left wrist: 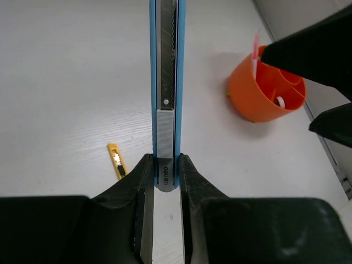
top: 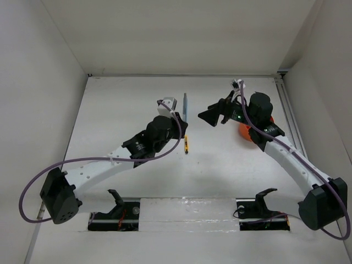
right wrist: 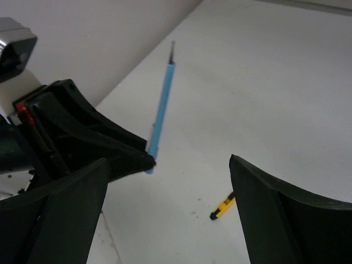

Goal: Sort the stationery into containers
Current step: Pick up the stationery from the center of the board, then place the stationery in the storage box.

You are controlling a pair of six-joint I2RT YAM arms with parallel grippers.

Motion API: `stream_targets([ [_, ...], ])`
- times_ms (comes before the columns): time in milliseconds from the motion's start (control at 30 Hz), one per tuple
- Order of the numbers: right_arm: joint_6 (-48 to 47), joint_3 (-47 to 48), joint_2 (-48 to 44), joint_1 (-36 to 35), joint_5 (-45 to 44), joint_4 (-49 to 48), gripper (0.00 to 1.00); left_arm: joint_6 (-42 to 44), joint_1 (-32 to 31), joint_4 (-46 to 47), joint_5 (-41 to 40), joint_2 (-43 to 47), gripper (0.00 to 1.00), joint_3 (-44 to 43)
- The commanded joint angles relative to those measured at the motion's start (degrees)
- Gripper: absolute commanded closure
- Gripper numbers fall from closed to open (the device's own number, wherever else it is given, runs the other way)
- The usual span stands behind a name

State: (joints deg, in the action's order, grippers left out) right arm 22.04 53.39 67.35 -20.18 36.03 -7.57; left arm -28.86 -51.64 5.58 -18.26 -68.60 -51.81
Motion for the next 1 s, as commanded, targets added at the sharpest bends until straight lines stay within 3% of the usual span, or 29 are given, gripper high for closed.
stream_targets([
  [0,3.53,-0.56,-0.21,-2.84,0.02,-8.51,0.06,7.15,0.13,8.73,9.29,-0.57,1.00,1.54],
  [333,7.39,-1.18,5.68,-7.41,-8.96,-13.08,0.10,7.68,0.13,11.90,14.39,1.00,1.00,2.68],
  [433,7.92,-0.04,7.35,-7.94,-10.62,-13.60,0.17,8.21,0.13,12.52,15.62,1.54,1.00,3.30],
  [567,7.93,0.58,8.85,-9.08,-11.86,-16.14,0.44,8.21,0.13,12.52,16.76,1.54,1.00,3.82],
  [667,7.93,1.19,9.37,-9.08,-11.07,-17.65,1.00,8.21,0.13,12.52,16.77,0.49,1.00,3.82],
  [700,7.93,1.80,9.38,-9.60,-10.20,-17.65,1.00,8.21,0.13,12.52,16.16,0.48,0.90,3.82],
  [767,5.22,1.20,8.07,-8.91,-9.66,-17.65,1.00,7.69,0.13,12.52,14.75,-0.04,0.54,3.82],
  [800,4.16,0.59,7.28,-8.21,-9.66,-17.65,1.00,7.68,0.13,12.00,12.57,-0.04,0.18,3.82],
  [833,2.67,-0.12,6.31,-7.07,-10.97,-17.65,1.00,6.72,0.13,11.99,12.03,-0.04,0.00,3.82],
  [967,-6.29,-4.25,1.30,2.22,-15.98,-17.65,1.00,6.10,0.13,11.99,11.32,0.48,0.00,3.21],
])
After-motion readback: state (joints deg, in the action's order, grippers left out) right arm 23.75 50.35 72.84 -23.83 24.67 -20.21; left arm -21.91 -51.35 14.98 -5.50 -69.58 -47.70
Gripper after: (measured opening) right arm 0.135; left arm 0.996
